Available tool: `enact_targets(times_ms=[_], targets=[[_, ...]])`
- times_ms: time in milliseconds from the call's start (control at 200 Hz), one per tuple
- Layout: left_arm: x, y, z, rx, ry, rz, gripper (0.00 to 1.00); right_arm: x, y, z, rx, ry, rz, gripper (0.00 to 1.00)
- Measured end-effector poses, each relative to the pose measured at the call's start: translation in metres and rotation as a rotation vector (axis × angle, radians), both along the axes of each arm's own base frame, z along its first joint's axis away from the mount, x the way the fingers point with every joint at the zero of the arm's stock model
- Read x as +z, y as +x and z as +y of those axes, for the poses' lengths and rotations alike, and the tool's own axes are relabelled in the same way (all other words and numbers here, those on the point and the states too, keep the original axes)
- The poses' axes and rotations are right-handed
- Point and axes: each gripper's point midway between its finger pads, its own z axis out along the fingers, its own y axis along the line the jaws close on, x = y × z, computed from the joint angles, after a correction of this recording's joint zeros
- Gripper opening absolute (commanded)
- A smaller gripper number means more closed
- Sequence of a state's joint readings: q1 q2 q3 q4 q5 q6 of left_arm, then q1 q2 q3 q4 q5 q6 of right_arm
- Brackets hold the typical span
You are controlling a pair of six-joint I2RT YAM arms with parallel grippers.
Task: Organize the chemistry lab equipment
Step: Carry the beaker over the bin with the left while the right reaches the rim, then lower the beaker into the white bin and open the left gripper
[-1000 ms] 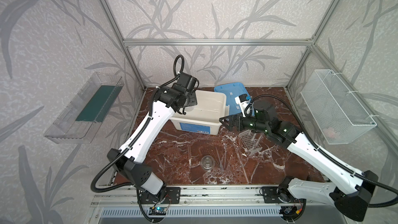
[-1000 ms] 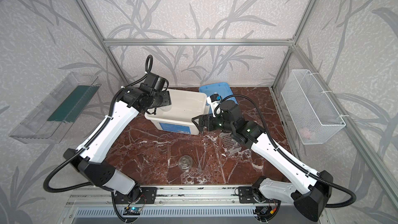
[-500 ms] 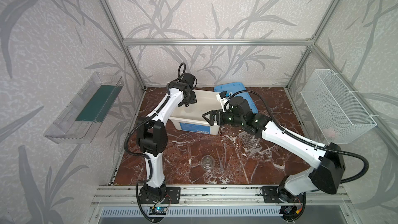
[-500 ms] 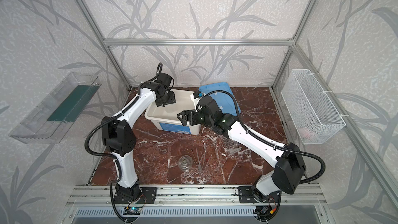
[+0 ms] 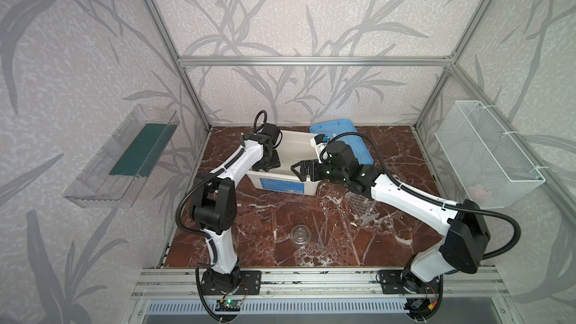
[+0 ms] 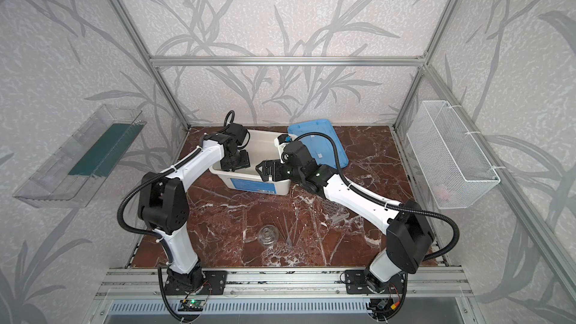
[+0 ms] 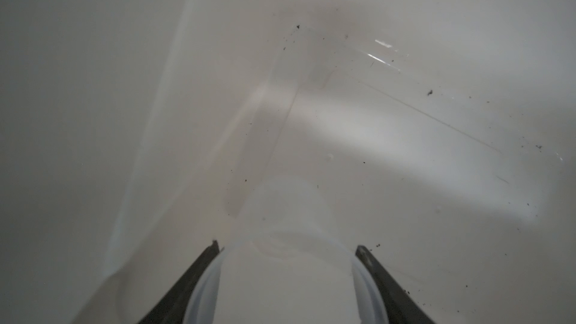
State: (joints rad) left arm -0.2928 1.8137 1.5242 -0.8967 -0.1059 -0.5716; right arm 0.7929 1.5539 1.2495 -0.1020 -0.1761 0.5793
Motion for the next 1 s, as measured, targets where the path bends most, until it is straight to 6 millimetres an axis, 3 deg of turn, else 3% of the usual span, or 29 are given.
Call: enact_targets(times_ms=[185, 310, 385, 500, 635, 750, 1000], targets=[[0.032, -0.023, -0.005, 0.002, -0.056, -0.079, 0.67, 0.003, -0.001, -0.002, -0.002, 0.004, -0.006, 0.99], [0.036, -0.027, -0.008, -0.011, -0.067, -0.104, 0.68, 0.003, -0.002, -0.003, -0.003, 0.005, -0.006, 0.99], [0.031, -0.02, -0.008, -0.013, -0.055, -0.095, 0.68, 0.002, -0.002, -0.003, -0.003, 0.003, -0.005, 0.99], [0.02, 0.008, -0.006, -0.008, 0.0, -0.078, 0.71, 0.004, -0.001, -0.002, -0.005, 0.013, -0.004, 0.98], [0.006, 0.041, -0.006, -0.002, 0.05, -0.063, 0.73, 0.015, 0.008, 0.017, 0.012, 0.024, -0.024, 0.98], [-0.007, 0.046, -0.002, -0.005, 0.07, -0.038, 0.76, 0.021, 0.016, 0.032, 0.03, 0.03, -0.042, 0.98], [-0.019, 0.055, 0.001, -0.005, 0.047, -0.031, 0.76, 0.015, 0.016, 0.031, 0.027, 0.003, -0.05, 0.98]])
